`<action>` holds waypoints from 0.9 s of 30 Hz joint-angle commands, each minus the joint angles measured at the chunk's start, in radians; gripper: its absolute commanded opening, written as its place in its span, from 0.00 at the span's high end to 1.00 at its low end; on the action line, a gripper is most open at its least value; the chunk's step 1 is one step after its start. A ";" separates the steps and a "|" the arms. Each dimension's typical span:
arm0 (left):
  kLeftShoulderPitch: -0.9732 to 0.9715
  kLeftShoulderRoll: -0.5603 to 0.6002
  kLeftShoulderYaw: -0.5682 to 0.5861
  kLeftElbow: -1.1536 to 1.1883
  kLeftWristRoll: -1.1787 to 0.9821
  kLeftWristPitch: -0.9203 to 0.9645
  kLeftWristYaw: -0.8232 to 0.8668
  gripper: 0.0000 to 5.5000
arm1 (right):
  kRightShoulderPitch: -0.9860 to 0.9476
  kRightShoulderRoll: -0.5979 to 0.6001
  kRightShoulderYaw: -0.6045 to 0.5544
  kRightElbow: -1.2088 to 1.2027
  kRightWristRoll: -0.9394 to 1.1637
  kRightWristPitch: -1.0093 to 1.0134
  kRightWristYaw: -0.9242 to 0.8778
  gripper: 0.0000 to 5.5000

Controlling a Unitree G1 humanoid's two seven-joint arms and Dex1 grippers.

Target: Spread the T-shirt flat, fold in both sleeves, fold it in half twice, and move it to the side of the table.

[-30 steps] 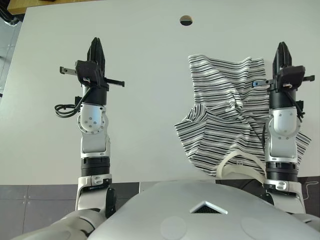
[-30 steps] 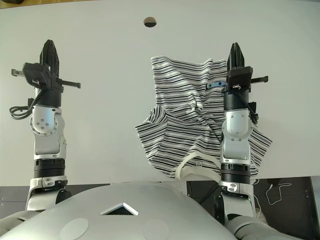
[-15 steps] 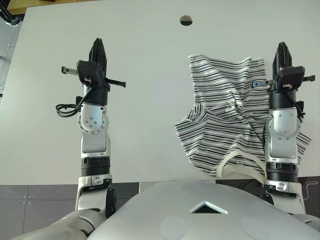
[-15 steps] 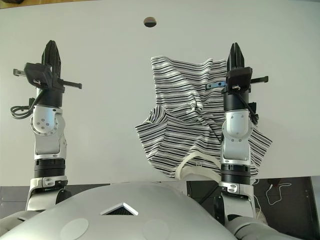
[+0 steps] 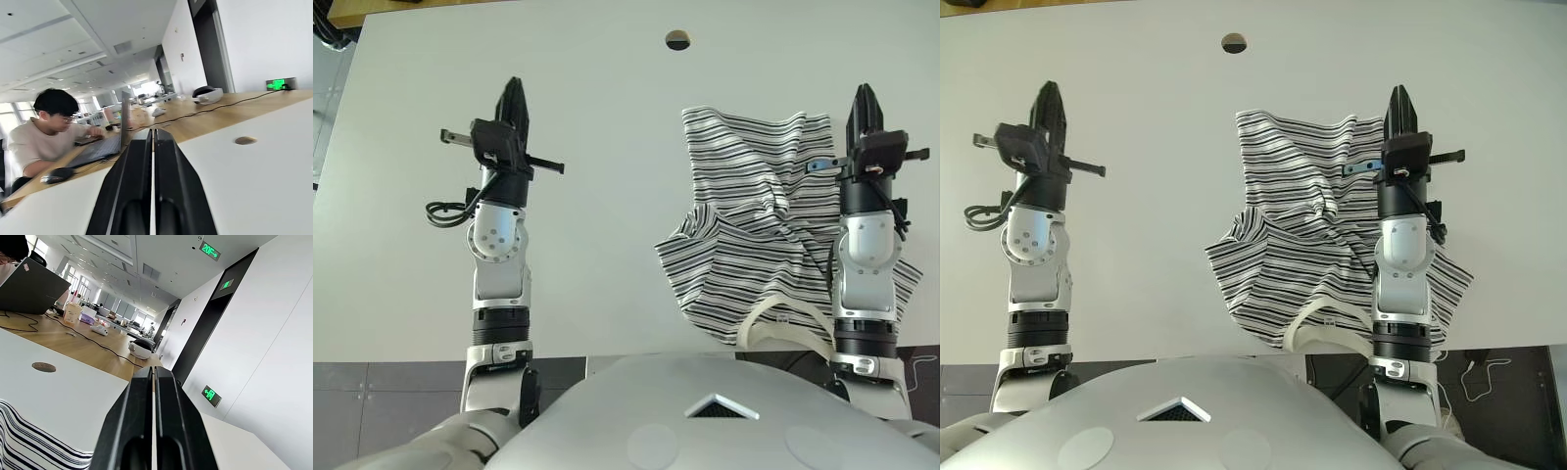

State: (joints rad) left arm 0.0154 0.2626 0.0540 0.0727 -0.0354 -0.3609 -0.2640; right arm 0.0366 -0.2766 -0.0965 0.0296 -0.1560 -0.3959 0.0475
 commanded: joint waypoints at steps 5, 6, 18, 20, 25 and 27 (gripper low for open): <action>0.143 0.282 -0.353 -0.282 -0.151 0.356 -0.608 0.98 | -0.069 0.012 0.027 0.045 -0.027 0.023 -0.015 0.98; 0.127 0.313 -0.376 -0.314 -0.153 0.388 -0.653 0.98 | -0.077 0.013 0.030 0.059 -0.030 0.021 -0.019 0.98; -0.145 0.212 -0.626 -0.278 -0.029 0.654 -0.716 0.98 | -0.108 0.020 0.052 0.114 -0.055 0.021 -0.036 0.98; -0.168 0.186 -0.655 -0.241 0.007 0.656 -0.701 0.98 | -0.109 0.020 0.056 0.114 -0.058 0.024 -0.034 0.98; -0.176 0.291 -0.674 -0.233 0.067 0.638 -0.772 0.98 | -0.101 0.022 0.061 0.099 -0.063 0.034 -0.038 0.98; -0.160 0.409 -0.626 -0.246 0.065 0.616 -0.827 0.98 | -0.091 0.024 0.063 0.081 -0.068 0.041 -0.043 0.98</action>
State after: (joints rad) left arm -0.1554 0.5701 -0.6076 -0.1793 0.0053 0.2541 -1.0491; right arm -0.0601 -0.2518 -0.0359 0.1329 -0.2149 -0.3725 0.0090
